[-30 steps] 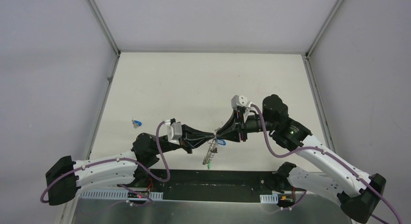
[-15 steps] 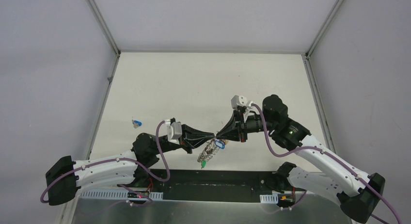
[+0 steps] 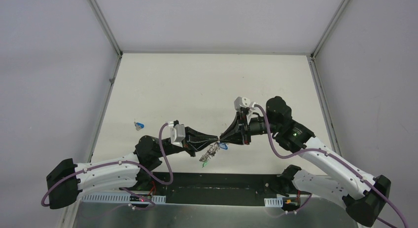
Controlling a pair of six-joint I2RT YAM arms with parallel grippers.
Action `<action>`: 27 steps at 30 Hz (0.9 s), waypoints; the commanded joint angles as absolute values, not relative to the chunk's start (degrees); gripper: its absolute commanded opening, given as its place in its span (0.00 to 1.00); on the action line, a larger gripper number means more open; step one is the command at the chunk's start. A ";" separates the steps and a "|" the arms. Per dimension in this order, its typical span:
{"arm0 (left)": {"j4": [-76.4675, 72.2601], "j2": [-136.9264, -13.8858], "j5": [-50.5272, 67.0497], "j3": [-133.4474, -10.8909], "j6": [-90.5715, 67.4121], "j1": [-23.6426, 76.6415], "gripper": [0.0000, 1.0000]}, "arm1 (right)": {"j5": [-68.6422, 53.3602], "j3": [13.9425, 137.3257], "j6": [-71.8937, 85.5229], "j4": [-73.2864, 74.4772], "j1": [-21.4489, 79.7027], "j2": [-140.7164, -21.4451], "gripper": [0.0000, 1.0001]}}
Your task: Put the keys on the keyring
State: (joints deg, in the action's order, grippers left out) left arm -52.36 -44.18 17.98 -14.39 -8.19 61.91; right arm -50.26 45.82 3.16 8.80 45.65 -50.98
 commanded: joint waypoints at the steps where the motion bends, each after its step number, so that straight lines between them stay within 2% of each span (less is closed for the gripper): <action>1: -57.82 -44.04 17.83 -14.92 -9.27 62.48 0.00 | -50.19 45.83 3.73 5.34 46.06 -51.45 0.20; 5: -57.79 -44.04 17.81 -14.90 -9.36 62.43 0.00 | -49.53 45.97 3.34 6.41 46.05 -51.46 0.16; 9: -57.83 -43.95 17.58 -14.76 -9.40 62.46 0.00 | -49.02 46.13 2.87 7.21 46.06 -51.34 0.00; 15: -56.30 -42.39 16.72 -14.33 -9.25 62.40 0.00 | -47.14 47.64 -0.39 12.55 46.10 -50.73 0.00; 18: -52.55 -40.13 15.26 -14.39 -9.15 62.41 0.32 | -45.42 49.68 -3.73 18.47 46.06 -50.91 0.00; 20: -48.48 -38.05 14.35 -14.70 -8.53 62.42 0.45 | -43.94 51.86 -6.24 23.94 46.06 -52.05 0.00; 23: -40.93 -35.05 13.45 -15.97 -6.82 62.41 0.53 | -42.28 55.83 -9.44 32.59 46.06 -54.66 0.00; 27: -26.65 -33.37 13.82 -20.67 -3.46 62.46 0.55 | -40.62 61.00 -11.61 41.26 46.11 -58.81 0.00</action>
State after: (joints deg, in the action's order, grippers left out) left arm -40.29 -34.41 14.79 -15.27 -7.16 61.93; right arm -42.78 54.02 -7.16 31.86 46.04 -56.29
